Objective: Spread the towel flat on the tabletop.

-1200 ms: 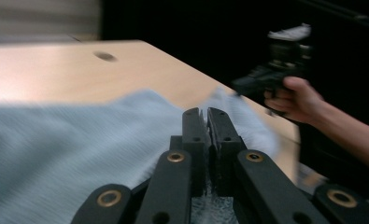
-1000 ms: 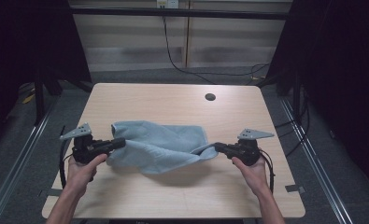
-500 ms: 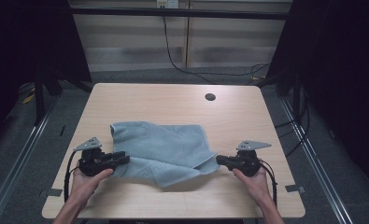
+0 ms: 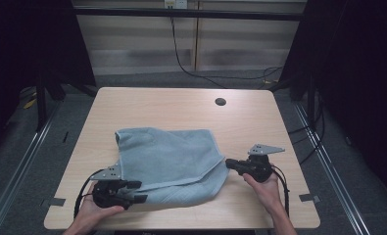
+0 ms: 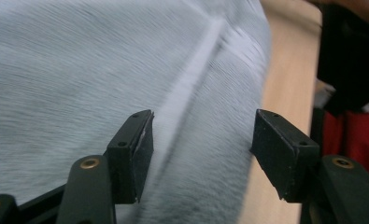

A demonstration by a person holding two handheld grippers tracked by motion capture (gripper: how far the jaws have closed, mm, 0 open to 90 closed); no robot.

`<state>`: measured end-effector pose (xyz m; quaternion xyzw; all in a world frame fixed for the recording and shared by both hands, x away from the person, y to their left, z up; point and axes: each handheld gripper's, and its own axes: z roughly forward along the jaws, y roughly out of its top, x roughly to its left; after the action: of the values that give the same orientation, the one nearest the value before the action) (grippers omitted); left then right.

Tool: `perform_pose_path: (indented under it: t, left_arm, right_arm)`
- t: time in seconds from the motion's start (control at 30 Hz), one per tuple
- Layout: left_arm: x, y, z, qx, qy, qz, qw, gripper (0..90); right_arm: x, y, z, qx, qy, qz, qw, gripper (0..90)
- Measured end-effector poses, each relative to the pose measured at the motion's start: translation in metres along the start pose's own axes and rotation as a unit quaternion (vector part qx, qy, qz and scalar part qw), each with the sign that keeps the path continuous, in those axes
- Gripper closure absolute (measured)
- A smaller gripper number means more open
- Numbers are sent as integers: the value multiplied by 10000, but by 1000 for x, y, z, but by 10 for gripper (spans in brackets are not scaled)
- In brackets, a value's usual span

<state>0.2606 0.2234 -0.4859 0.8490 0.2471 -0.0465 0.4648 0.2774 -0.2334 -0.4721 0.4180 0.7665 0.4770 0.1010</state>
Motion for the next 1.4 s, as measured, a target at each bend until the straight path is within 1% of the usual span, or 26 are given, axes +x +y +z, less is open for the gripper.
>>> perform_pose_path:
  t: [0.17,0.23,0.27,0.3,0.33,0.37,0.43,0.47,0.5,0.57,0.6,0.63,0.7,0.77,0.8,0.87,0.9,0.93,0.97,1.0,1.03,1.07,1.2,1.3,1.37,1.4]
  left_arm:
    - [-2,-7,12,372,231,310,9986,408]
    - [-1,-7,12,377,401,339,9979,532]
    - [-1,-7,13,390,405,305,9980,702]
    - [0,-8,13,454,479,376,9971,702]
    - [-1,-8,14,435,539,411,9968,770]
    - [0,-6,13,388,557,371,9970,815]
    - [3,-3,8,194,501,282,9982,837]
    - [5,0,4,-36,390,150,9991,838]
    - [7,2,-1,-246,294,87,9992,838]
    - [8,10,-11,-531,287,47,9982,838]
    - [9,14,-15,-626,266,44,9977,837]
    - [9,19,-19,-726,271,52,9970,837]
    - [11,29,-27,-961,251,-9,9951,837]
    - [12,43,-38,-1307,214,-69,9912,837]
    - [12,50,-44,-1441,184,-72,9894,837]
    - [12,63,-53,-1595,187,-36,9870,837]
    - [11,70,-58,-1671,234,21,9857,837]
    - [10,85,-69,-1870,208,71,9821,837]
    - [10,85,-69,-1870,208,71,9821,837]
    - [9,91,-75,-1966,199,94,9802,837]
    - [8,97,-79,-2052,196,107,9785,836]
    - [6,103,-83,-2075,208,177,9778,836]
    - [-1,119,-90,-2190,133,161,9755,836]
    - [-15,124,-96,-2305,-200,232,9726,835]
    - [-26,124,-99,-2309,-294,272,9722,834]
    - [-33,123,-101,-2310,-326,325,9719,834]
  right_arm:
    - [1,1,-4,-77,-5,-1,10000,865]
    - [0,1,-4,-96,-3,7,10000,865]
    - [1,2,-4,-101,5,7,9999,865]
    - [1,2,-4,-101,5,7,9999,865]
    - [1,2,-4,-106,9,3,9999,865]
    - [2,2,-4,-111,17,-11,9999,865]
    - [3,3,-5,-122,41,-17,9999,865]
    - [3,4,-6,-131,34,-40,9999,865]
    - [3,5,-7,-165,36,-37,9998,866]
    - [5,9,-10,-220,39,-79,9997,866]
    - [6,16,-15,-338,61,-80,9994,866]
    - [6,16,-15,-338,61,-80,9994,866]
    - [8,25,-21,-493,73,-133,9987,867]
    - [11,38,-30,-651,58,-200,9977,867]
    - [12,44,-35,-720,55,-267,9970,867]
    - [14,61,-49,-972,52,-351,9946,868]
    - [14,61,-49,-972,52,-351,9946,868]
    - [16,75,-64,-1243,119,-397,9914,868]
    - [16,75,-64,-1243,119,-397,9914,868]
    - [18,80,-69,-1326,136,-415,9902,869]
    - [22,93,-81,-1475,84,-555,9875,869]
    - [22,93,-81,-1475,84,-555,9875,868]
    - [31,111,-98,-1637,80,-730,9838,870]
    - [38,116,-107,-1700,177,-836,9817,870]
    - [47,112,-115,-1792,391,-837,9795,870]
    - [47,112,-115,-1792,391,-837,9795,870]
